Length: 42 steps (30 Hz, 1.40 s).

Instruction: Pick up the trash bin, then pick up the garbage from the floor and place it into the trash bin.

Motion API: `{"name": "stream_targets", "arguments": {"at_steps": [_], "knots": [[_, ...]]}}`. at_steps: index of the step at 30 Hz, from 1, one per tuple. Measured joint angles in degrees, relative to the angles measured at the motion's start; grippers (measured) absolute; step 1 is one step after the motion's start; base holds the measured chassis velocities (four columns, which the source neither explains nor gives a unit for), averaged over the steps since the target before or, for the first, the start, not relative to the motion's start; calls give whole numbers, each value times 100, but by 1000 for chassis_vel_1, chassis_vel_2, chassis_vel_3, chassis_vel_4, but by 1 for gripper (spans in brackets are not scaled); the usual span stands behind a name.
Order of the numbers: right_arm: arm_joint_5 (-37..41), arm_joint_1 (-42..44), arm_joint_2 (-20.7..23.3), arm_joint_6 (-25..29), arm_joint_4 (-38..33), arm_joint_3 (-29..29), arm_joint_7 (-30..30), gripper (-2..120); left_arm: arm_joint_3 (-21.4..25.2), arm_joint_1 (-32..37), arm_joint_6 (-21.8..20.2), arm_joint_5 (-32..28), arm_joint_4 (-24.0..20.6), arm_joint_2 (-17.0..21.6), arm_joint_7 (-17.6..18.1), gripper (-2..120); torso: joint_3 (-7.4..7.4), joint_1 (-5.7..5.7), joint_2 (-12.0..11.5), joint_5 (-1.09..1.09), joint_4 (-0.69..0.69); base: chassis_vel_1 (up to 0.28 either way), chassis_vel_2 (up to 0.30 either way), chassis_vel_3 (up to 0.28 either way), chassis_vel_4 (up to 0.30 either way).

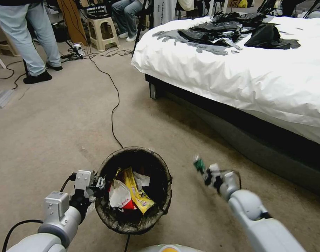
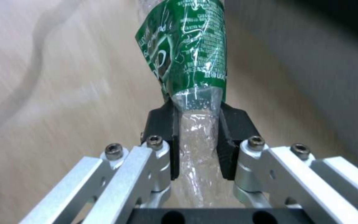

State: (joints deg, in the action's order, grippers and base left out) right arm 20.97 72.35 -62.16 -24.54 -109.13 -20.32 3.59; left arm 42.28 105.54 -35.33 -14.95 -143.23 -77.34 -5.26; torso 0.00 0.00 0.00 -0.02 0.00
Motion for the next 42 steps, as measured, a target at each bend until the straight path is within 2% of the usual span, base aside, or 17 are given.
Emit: {"name": "stream_targets", "arguments": {"at_steps": [2, 3, 6, 7, 10, 14, 16, 24, 30, 33, 38, 42], "knots": [[261, 42, 117, -168, -679, -77, -19, 15, 5, -4, 0, 0, 0, 11, 5, 1, 0, 0, 0, 3, 0, 0, 0, 0, 0], [261, 42, 117, -168, -679, -77, -19, 15, 5, -4, 0, 0, 0, 11, 5, 1, 0, 0, 0, 3, 0, 0, 0, 0, 0], [622, 80, 306, -410, -1722, -26, -83, 15, 5, -6, -2, -1, 0, 16, 13, 1, 0, 0, 0, 2, 0, 0, 0, 0, 0], [622, 80, 306, -410, -1722, -26, -83, 15, 5, -6, -2, -1, 0, 16, 13, 1, 0, 0, 0, 2, 0, 0, 0, 0, 0], [701, 82, 395, -482, -2345, 303, -126, 15, -8, -13, -4, -1, 0, 8, 18, 1, 0, 0, 0, 1, 0, 0, 0, 0, 0], [748, 59, 374, -530, -2641, 577, -126, 15, -10, -10, -4, 0, 0, 0, 20, 1, 0, 0, 0, 1, 0, 0, 0, 0, 0], [852, 43, 292, -616, -2866, 792, 44, 15, 6, 1, -4, -2, 0, -1, 23, 1, 0, 0, 0, 1, 0, 0, 0, 0, 0], [1105, -33, 253, -742, -3131, 1322, 645, 15, -41, -21, -7, 41, 0, -35, 31, 1, 0, -1, 0, 1, 0, 0, 0, 0, 0], [934, -121, 245, -743, -2923, 1890, 678, 15, -94, -30, -7, 110, 0, -102, 30, 1, 0, -1, 0, 1, 1, 0, 0, 0, 0], [682, -175, 78, -714, -2621, 2311, 675, 15, -97, -28, -7, 124, 0, -137, 30, 1, 0, -1, 0, 1, 0, 0, 0, 0, 0], [569, -277, -25, -745, -2463, 2620, 643, 15, -98, -28, -7, 141, 0, -159, 29, 1, 0, -1, 0, 1, 1, 0, 0, 0, 0], [509, -323, -13, -900, -2422, 2791, 482, 27, -99, -29, -7, 144, 0, -171, 26, 1, 0, -1, 0, 1, 0, 0, 0, 0, 0]]}}
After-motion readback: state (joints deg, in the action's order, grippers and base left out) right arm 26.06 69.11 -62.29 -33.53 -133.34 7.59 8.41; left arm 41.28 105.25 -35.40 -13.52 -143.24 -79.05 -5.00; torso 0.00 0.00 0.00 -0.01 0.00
